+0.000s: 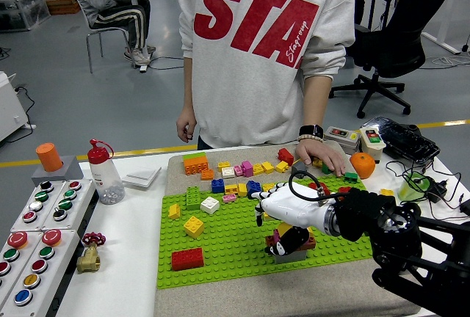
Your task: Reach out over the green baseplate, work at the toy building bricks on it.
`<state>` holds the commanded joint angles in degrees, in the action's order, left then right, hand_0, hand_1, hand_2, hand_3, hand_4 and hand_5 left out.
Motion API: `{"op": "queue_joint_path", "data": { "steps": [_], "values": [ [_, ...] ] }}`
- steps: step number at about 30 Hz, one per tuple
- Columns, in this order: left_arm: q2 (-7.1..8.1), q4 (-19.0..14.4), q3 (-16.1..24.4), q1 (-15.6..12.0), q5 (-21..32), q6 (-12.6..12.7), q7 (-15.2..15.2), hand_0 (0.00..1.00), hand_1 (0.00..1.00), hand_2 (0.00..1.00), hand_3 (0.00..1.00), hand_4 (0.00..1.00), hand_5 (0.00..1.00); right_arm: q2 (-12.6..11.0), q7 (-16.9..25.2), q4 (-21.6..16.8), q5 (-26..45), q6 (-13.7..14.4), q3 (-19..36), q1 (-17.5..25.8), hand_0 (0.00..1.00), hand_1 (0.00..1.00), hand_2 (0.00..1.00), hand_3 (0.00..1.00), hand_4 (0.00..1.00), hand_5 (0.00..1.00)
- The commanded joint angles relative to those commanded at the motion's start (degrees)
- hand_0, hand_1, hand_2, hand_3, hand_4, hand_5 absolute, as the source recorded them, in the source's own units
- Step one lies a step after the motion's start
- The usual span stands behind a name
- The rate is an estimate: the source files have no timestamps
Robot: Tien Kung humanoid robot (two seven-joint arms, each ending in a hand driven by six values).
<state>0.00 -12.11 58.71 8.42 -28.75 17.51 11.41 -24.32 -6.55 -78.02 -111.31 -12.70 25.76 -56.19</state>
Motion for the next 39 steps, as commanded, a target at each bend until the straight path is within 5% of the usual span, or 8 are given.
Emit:
{"op": "queue_joint_path", "data": {
  "steps": [19, 20, 25, 26, 31, 32, 38, 39],
  "values": [
    [0.00, 0.0, 0.6, -0.4, -0.6, 0.0, 0.2, 0.668, 0.621, 0.624, 0.519, 0.413, 0.998, -0.1, 1.2, -4.1, 4.4, 15.7, 0.7, 0.4, 0.897, 0.885, 0.998, 0.996, 0.796, 0.437],
    [0.00, 0.0, 0.6, -0.4, -0.6, 0.0, 0.2, 0.668, 0.621, 0.624, 0.520, 0.413, 0.998, -0.2, 1.3, -4.4, 4.4, 16.5, 1.1, 0.5, 0.897, 0.871, 0.974, 0.658, 0.790, 0.436],
    [0.00, 0.0, 0.6, -0.4, -0.6, -0.1, 0.2, 0.668, 0.621, 0.624, 0.520, 0.413, 0.998, -0.3, 2.0, -5.4, 4.7, 20.2, 2.5, 0.7, 0.897, 0.871, 0.974, 0.658, 0.790, 0.436],
    [0.00, 0.0, 0.6, -0.4, -0.6, 0.0, 0.2, 0.668, 0.621, 0.624, 0.520, 0.413, 0.998, -0.4, 2.1, -5.5, 4.7, 20.6, 2.7, 0.7, 0.897, 0.867, 0.922, 0.490, 0.775, 0.456],
    [0.00, 0.0, 0.5, -0.4, -0.4, -0.1, 0.3, 0.668, 0.621, 0.624, 0.520, 0.413, 0.998, -0.4, 2.8, -5.8, 5.3, 21.7, 3.5, 0.7, 0.897, 0.867, 0.922, 0.490, 0.775, 0.456],
    [0.00, 0.0, 0.5, -0.4, -0.5, -0.1, 0.3, 0.668, 0.621, 0.624, 0.520, 0.414, 0.998, -0.4, 2.7, -5.8, 5.7, 21.8, 3.6, 0.8, 0.917, 0.894, 0.998, 0.956, 0.785, 0.473],
    [0.00, 0.0, 0.5, -0.4, -0.5, -0.1, 0.3, 0.668, 0.621, 0.624, 0.520, 0.414, 0.998, -0.5, 2.7, -5.8, 8.7, 24.4, 3.8, 1.0, 0.917, 0.894, 0.998, 0.956, 0.785, 0.473],
    [0.00, 0.0, 0.5, -0.4, -0.5, -0.1, 0.3, 0.668, 0.623, 0.624, 0.521, 0.414, 0.998, -0.5, 2.7, -5.9, 8.6, 24.4, 3.8, 1.1, 0.925, 0.897, 0.998, 0.817, 0.764, 0.489]
  ]
}}
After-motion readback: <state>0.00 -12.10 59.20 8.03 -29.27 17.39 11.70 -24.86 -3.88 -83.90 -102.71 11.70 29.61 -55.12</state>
